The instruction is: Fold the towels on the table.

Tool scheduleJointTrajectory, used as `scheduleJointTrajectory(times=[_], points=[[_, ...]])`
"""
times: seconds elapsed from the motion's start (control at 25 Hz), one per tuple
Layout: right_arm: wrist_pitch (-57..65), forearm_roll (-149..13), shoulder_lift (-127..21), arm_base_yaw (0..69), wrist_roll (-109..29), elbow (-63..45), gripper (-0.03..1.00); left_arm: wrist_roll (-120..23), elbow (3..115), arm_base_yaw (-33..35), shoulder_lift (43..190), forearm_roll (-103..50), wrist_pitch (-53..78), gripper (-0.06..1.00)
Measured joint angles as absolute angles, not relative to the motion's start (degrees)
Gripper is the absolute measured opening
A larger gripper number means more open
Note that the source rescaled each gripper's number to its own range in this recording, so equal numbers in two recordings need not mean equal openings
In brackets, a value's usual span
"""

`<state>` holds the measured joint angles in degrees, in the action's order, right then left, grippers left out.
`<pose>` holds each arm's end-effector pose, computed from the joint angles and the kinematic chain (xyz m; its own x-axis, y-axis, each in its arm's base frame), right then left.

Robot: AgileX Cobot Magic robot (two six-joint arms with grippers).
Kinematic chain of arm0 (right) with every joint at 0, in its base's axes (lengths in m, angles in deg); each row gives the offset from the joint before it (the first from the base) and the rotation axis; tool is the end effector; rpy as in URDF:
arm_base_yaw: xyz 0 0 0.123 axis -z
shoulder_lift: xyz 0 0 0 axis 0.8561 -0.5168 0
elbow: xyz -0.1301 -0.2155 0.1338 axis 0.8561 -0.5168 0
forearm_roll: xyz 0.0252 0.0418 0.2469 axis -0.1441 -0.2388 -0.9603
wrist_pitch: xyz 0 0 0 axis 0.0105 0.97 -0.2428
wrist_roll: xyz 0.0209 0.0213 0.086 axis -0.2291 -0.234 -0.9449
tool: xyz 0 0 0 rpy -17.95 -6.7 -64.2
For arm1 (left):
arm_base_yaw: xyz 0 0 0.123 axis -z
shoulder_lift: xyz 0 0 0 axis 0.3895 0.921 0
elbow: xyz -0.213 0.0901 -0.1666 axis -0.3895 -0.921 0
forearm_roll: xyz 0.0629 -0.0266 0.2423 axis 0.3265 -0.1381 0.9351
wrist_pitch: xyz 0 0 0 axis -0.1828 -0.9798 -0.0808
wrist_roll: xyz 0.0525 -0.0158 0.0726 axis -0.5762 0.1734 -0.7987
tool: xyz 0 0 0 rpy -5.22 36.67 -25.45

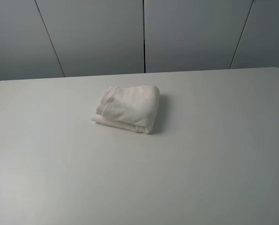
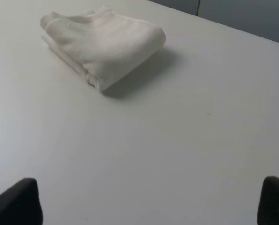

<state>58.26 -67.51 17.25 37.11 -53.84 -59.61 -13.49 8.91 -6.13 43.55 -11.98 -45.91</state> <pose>-0.0043 0.0090 0.2782 -0.4363 -0.2864 -0.8530 -0.5033 0.8635 -0.0325 -0.0072 0.0040 0.2796 -0.4493 0.1239 -0.8847 0.2681 0.9634 -0.0013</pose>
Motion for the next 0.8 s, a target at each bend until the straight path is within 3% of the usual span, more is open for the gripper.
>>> scheduleJointTrajectory(times=[0.16, 0.4, 0.64, 0.8], points=[[58.15, -67.51, 19.95, 39.73, -54.88, -59.61, 1.0, -13.49, 8.91, -6.13, 43.55, -12.59, -45.91, 0.92], [58.05, -67.07, 20.08, 52.07, -56.19, -59.61, 1.0, -12.39, 8.91, -8.03, 43.55, -12.21, -45.91, 0.92], [58.05, -67.07, 20.21, 63.22, -56.33, -59.61, 1.0, -12.21, 8.91, -17.96, 43.55, -11.99, -45.91, 0.92], [58.05, -67.07, 20.21, 64.68, -56.36, -59.61, 1.0, -12.21, 8.91, -25.7, 43.55, -11.88, -45.91, 0.92]])
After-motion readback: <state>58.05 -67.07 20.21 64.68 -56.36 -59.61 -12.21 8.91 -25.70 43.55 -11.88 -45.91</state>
